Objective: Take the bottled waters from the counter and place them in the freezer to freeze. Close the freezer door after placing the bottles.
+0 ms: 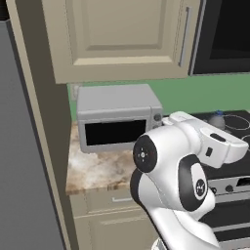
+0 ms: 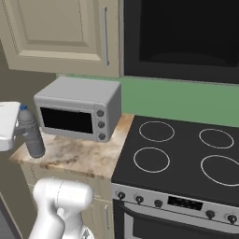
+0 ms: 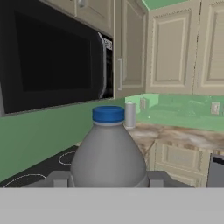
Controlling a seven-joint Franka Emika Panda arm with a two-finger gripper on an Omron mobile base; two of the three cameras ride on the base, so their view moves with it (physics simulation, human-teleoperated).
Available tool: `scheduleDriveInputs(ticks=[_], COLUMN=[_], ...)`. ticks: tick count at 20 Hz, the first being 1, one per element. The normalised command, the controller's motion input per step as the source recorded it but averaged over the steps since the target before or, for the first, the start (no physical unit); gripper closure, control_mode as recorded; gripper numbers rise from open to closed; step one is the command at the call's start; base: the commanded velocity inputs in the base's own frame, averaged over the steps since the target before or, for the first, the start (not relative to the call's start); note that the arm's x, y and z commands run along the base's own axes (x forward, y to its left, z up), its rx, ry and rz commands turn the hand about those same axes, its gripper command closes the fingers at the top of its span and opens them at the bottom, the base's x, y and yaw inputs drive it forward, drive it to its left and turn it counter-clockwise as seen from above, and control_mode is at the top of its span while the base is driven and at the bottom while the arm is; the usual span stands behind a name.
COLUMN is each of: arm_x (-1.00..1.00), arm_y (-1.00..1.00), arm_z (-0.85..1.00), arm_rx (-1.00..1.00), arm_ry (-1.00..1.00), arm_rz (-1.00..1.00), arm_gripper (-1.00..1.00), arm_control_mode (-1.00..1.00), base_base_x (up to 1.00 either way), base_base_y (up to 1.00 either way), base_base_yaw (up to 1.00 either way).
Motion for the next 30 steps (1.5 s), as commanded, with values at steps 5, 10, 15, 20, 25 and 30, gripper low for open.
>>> scheduleDriveInputs(ticks=[5,10,15,20,25,30], arm_x=[0.00,0.00,0.00,0.00,0.00,0.00], arm_y=[0.00,0.00,0.00,0.00,0.00,0.00], arm_z=[0.00,0.00,0.00,0.00,0.00,0.00], arm_rx=[0.00,0.00,0.00,0.00,0.00,0.00], arm_ry=[0.00,0.00,0.00,0.00,0.00,0.00], arm_rz=[0.00,0.00,0.00,0.00,0.00,0.00], arm_gripper=[1.00,1.00,1.00,1.00,1.00,1.00], arm_control_mode=[1.00,1.00,1.00,1.00,1.00,1.00], base_base_x=[-0.36,-0.41,-0.28,0.00,0.00,0.00], base_base_y=[0.06,0.25,0.44,0.72,0.85,0.82], base_base_yaw=[0.00,0.02,0.06,0.05,0.06,0.05])
